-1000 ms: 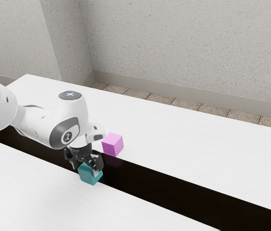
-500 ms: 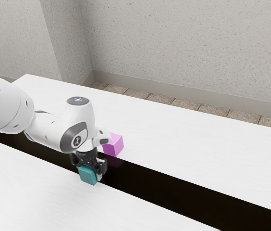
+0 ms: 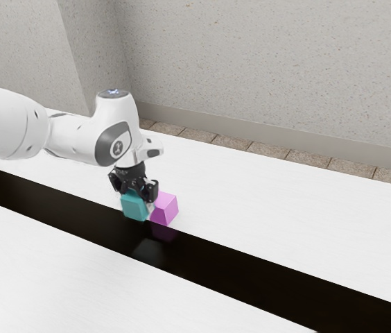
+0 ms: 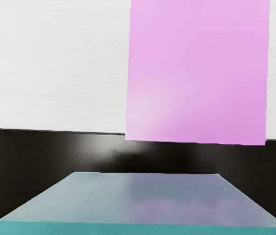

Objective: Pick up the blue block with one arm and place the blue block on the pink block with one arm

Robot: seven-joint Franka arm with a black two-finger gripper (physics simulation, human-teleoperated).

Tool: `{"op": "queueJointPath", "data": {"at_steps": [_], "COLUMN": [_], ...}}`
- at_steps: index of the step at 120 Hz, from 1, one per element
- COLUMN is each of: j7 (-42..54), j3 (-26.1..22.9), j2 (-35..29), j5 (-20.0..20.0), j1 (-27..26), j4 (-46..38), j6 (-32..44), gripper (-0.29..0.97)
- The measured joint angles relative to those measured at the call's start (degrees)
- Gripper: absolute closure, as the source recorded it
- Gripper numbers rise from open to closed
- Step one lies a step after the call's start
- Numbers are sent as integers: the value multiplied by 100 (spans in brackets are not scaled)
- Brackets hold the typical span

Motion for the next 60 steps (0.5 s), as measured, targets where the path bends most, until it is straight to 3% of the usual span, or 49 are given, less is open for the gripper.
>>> {"op": "queueJointPath", "data": {"at_steps": [60], "j7": [793], "j3": [-742], "j2": [995], "j5": [121], "j1": [796], "j4": [1871], "j6": [-1225], "gripper": [33]}}
